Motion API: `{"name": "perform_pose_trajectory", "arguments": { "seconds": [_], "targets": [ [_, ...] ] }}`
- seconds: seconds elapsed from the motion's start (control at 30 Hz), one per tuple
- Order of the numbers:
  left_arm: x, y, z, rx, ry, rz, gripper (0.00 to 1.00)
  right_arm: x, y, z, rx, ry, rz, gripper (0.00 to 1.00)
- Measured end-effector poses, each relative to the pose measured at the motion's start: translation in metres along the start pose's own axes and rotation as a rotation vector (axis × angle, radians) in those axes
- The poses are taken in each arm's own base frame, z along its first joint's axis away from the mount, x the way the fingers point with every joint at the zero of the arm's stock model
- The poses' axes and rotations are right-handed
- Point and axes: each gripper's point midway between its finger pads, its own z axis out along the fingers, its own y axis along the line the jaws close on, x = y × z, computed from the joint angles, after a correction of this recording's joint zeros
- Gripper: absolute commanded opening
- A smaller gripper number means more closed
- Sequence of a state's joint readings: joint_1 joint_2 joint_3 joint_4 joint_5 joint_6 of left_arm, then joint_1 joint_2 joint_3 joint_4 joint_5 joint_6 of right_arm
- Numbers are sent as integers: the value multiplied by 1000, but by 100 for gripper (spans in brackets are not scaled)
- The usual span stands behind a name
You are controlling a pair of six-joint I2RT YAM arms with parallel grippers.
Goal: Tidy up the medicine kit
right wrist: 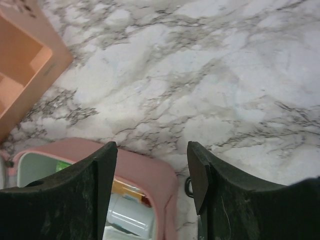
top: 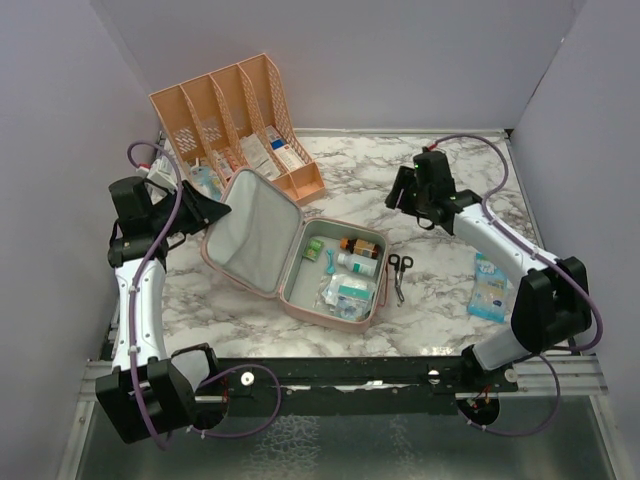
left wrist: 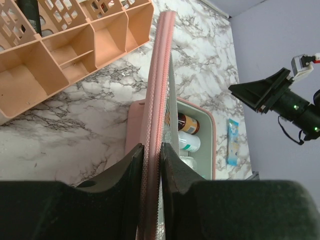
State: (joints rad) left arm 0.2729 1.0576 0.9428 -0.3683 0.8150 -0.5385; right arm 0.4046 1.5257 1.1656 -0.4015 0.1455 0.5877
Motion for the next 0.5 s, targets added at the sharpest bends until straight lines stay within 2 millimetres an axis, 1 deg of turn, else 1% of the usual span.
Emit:
{"name": "perform_pose_trajectory", "arguments": {
  "seconds": [0.07, 0.13, 0.17, 0.2, 0.23, 0.27, 0.37, 0.4, 0.5],
  "targets": [
    [2, -1, 0, 2, 8, 12, 10, -3, -19, 2, 27, 4, 38, 58],
    [1, -4, 0, 7, 10, 29, 1, -1, -50, 1, 72, 14, 100, 58],
    [1, -7, 0, 11, 13, 40, 0, 1, -59, 1, 90, 21, 119, 58],
    [1, -9, 0, 15, 16, 50, 0, 3, -77, -1, 123, 28, 153, 58],
    [1, -12, 0, 18, 20, 60, 0, 6, -88, -2, 148, 34, 176, 59],
    [1, -14, 0, 21, 24, 69, 0, 9, -106, -5, 189, 42, 212, 59],
    [1, -19, 1, 22, 36, 89, 0, 17, -145, -12, 302, 52, 289, 63],
    [0, -21, 1, 20, 40, 97, 0, 19, -161, -16, 350, 47, 320, 64],
    [-2, -25, 5, 11, 52, 120, 0, 27, -192, -27, 449, 34, 383, 65]
  ]
}}
